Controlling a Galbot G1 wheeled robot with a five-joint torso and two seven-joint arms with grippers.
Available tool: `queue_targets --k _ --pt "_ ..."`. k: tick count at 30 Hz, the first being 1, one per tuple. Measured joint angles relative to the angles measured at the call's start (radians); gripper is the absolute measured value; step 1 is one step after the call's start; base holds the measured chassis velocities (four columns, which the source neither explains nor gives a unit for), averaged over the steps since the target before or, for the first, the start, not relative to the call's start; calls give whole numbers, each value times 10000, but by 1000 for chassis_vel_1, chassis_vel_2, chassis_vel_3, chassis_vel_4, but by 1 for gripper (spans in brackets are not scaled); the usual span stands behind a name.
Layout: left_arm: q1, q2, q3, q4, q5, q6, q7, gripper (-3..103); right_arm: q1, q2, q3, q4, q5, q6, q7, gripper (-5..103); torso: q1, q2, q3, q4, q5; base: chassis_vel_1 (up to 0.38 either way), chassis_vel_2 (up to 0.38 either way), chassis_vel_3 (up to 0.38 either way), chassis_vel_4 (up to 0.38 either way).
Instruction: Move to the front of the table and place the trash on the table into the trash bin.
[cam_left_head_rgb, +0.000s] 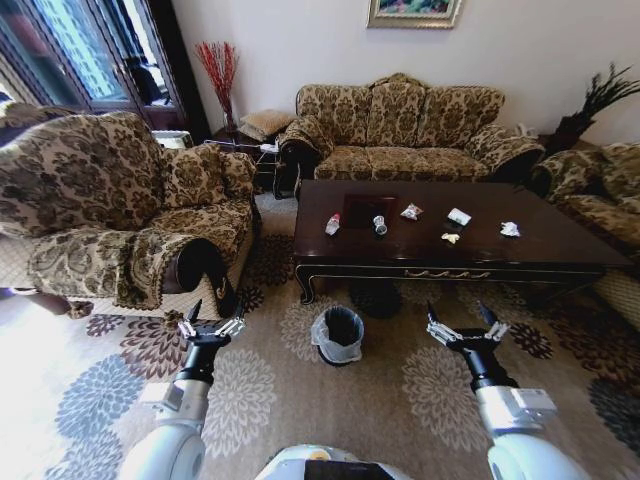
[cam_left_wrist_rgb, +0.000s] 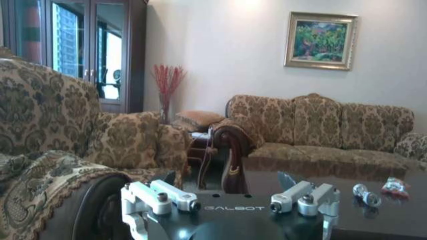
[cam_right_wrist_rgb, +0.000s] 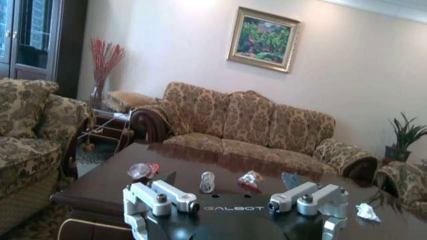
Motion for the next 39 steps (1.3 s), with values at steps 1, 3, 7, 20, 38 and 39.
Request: queue_targets --k 1,3,7,20,38,39 --pt "0 0 0 0 0 0 0 100 0 0 0 0 0 0 0 100 0 0 0 0 0 0 0 0 0" --pt "0 0 0 0 0 0 0 100 0 0 -1 0 0 0 0 100 0 0 0 0 -1 0 0 0 0" --pt "0 1 -1 0 0 0 0 100 0 1 -1 0 0 0 0 100 0 0 0 0 -1 -64 -54 68 66" --pt "0 -2 3 0 0 0 0 100 0 0 2 0 0 0 0 100 1 -1 1 -1 4 -188 -180 183 194" --pt "0 -1 0 -1 0 1 -2 100 0 0 0 0 0 0 0 100 0 0 0 0 5 -14 -19 23 16" --pt "0 -1 0 -2 0 1 -1 100 0 0 0 0 0 -1 0 100 -1 1 -1 0 5 -85 0 46 -14"
